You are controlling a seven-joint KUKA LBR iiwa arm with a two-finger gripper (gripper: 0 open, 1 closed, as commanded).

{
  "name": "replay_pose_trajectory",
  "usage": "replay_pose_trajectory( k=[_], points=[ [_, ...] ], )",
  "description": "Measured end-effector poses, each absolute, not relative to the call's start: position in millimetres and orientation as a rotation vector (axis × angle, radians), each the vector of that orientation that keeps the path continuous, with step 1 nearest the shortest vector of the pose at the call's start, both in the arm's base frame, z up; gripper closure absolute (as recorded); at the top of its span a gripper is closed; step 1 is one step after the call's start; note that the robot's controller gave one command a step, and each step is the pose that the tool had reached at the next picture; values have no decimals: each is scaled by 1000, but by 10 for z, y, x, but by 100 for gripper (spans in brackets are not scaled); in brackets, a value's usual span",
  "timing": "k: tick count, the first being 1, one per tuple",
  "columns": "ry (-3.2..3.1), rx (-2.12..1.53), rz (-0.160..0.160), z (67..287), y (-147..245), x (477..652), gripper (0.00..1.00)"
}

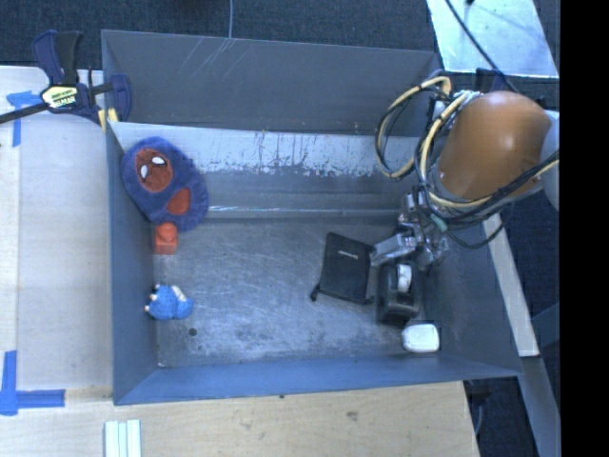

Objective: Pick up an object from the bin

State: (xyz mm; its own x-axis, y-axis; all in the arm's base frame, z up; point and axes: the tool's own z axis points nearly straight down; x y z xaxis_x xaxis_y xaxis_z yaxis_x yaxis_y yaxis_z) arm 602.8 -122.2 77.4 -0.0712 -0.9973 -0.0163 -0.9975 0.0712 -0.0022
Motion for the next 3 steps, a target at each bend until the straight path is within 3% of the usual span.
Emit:
replay_pose_trajectory(
  k=[1, 2, 3],
  points=[
    [2293, -2138, 8, 845, -1184, 6027, 100],
    [2295, -2138, 3, 1051, -1170, 6027, 100],
    [2297, -2138, -2, 1483, -1168, 6028, 100]
  ],
)
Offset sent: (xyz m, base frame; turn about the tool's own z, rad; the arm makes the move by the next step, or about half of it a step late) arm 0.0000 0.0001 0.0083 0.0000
